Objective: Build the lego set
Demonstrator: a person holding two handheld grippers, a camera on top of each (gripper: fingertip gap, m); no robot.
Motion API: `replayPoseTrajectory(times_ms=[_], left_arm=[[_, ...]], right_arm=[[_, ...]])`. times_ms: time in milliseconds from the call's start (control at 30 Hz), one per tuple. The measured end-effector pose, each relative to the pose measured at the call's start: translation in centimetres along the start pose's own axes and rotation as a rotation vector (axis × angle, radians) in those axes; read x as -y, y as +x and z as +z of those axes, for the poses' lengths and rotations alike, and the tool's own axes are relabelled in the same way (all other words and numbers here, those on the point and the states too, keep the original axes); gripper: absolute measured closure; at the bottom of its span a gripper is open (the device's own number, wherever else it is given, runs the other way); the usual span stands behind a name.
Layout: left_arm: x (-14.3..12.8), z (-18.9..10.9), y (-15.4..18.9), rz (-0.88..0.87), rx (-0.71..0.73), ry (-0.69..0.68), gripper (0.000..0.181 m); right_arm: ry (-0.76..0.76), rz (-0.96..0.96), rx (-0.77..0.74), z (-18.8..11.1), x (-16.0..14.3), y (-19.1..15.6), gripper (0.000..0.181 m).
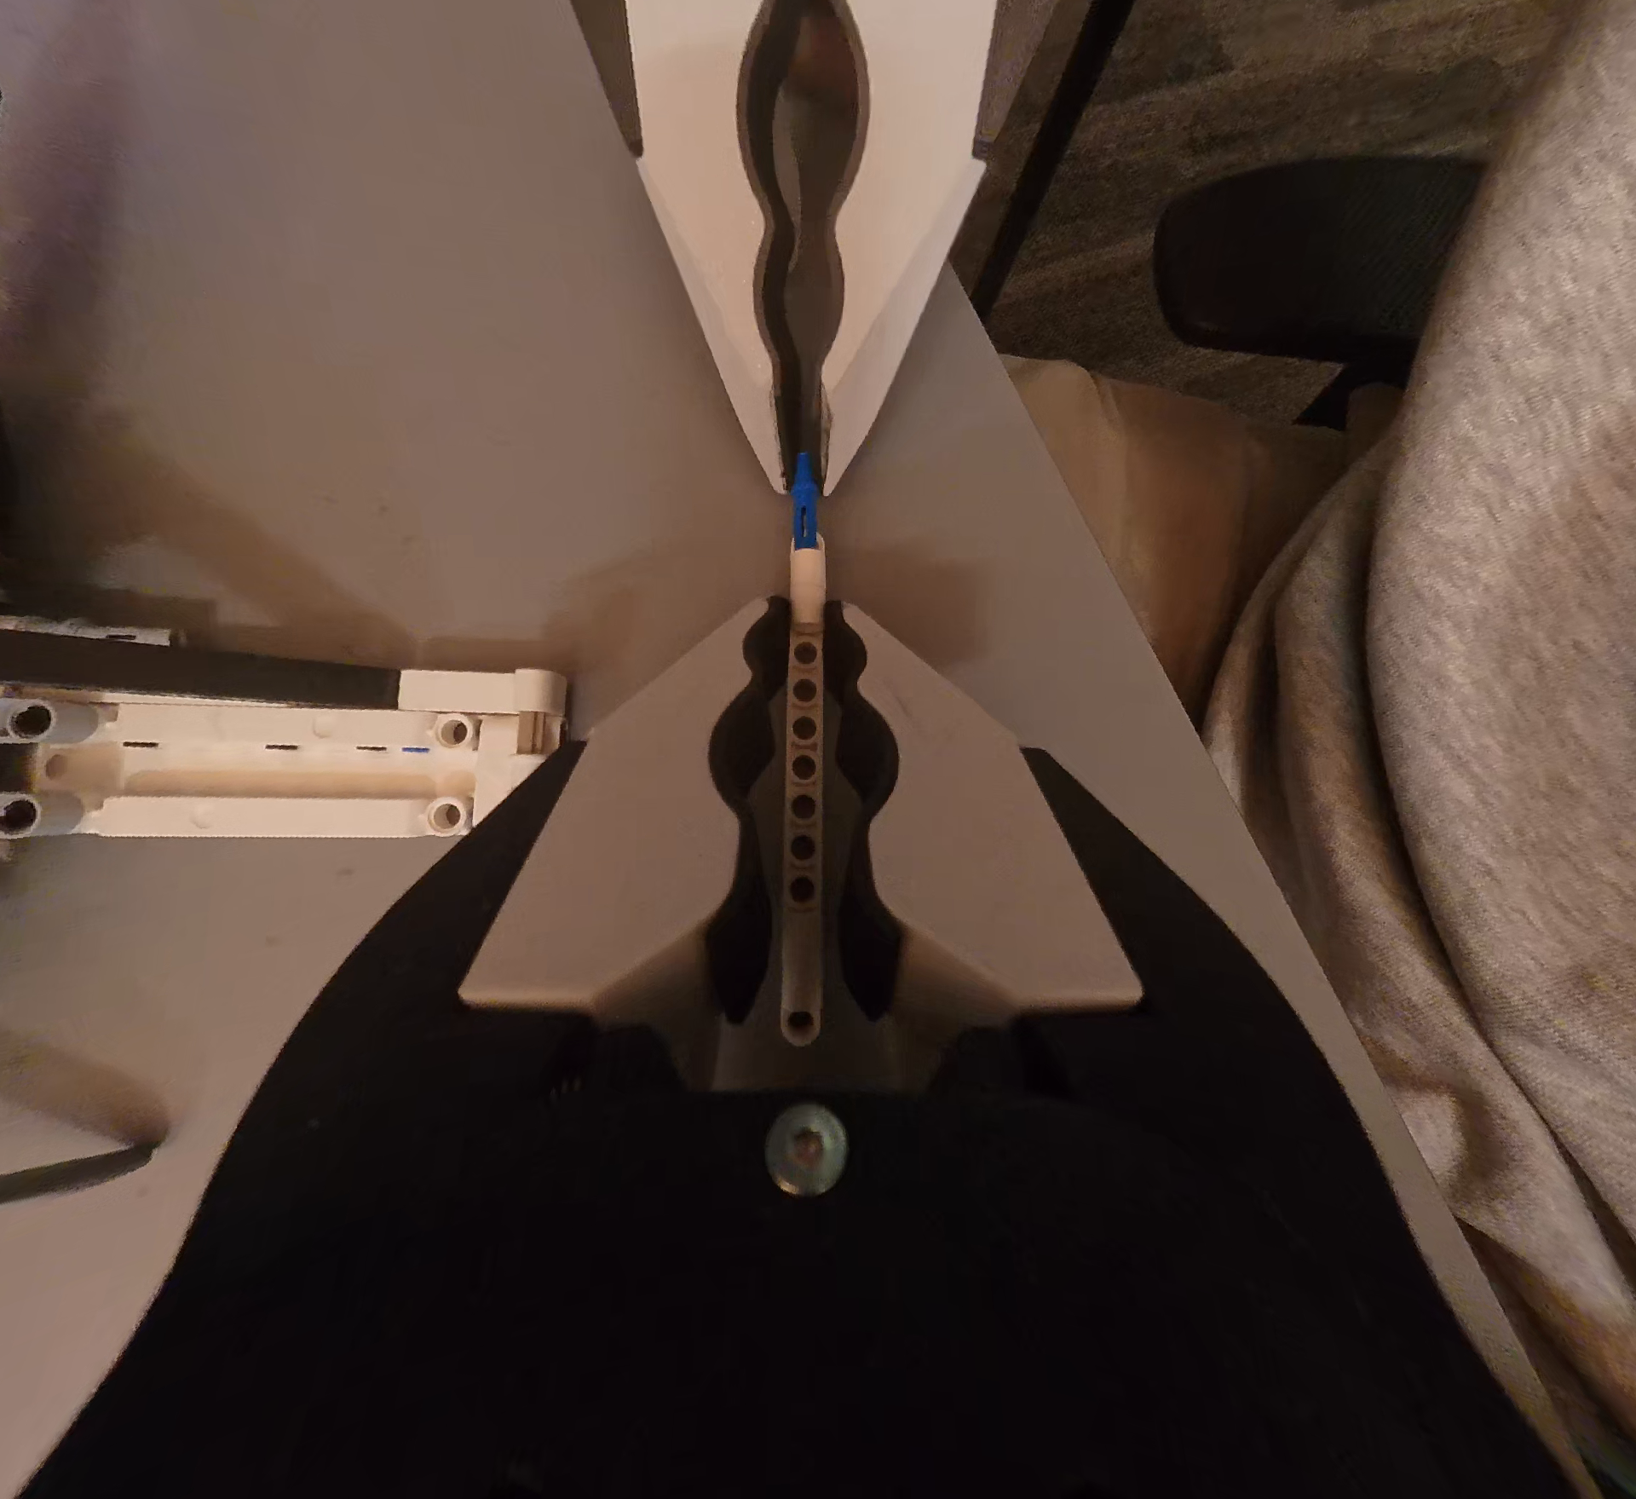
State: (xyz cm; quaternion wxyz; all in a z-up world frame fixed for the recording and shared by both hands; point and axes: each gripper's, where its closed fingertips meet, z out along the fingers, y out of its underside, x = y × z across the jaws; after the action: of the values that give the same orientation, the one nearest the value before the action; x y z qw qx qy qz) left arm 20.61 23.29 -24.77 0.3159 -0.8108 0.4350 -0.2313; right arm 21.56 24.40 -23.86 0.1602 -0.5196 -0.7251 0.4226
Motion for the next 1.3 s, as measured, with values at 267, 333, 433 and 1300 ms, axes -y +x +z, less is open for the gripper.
replayPoseTrajectory(times_ms=[267, 333, 433, 1300], left_arm=[[0.03, 0.06, 0.08, 0.005, -0.008, -0.001, 0.176], [0.02, 0.05, 0.07, 0.005, -0.006, -0.001, 0.175], [0.04, 0.07, 0.09, -0.006, -0.008, -0.004, 0.176], [0.31, 0.33, 0.5, 0.002, 0.001, -0.032, 0.176]], right_arm=[[-0.021, -0.135, -0.093, 0.37, -0.39, -0.14, 0.179], [-0.017, -0.141, -0.096, 0.34, -0.35, -0.16, 0.179], [-0.011, -0.146, -0.092, 0.27, -0.29, -0.25, 0.179], [-0.152, -0.364, -0.114, 0.47, 0.16, -0.55, 0.179]])
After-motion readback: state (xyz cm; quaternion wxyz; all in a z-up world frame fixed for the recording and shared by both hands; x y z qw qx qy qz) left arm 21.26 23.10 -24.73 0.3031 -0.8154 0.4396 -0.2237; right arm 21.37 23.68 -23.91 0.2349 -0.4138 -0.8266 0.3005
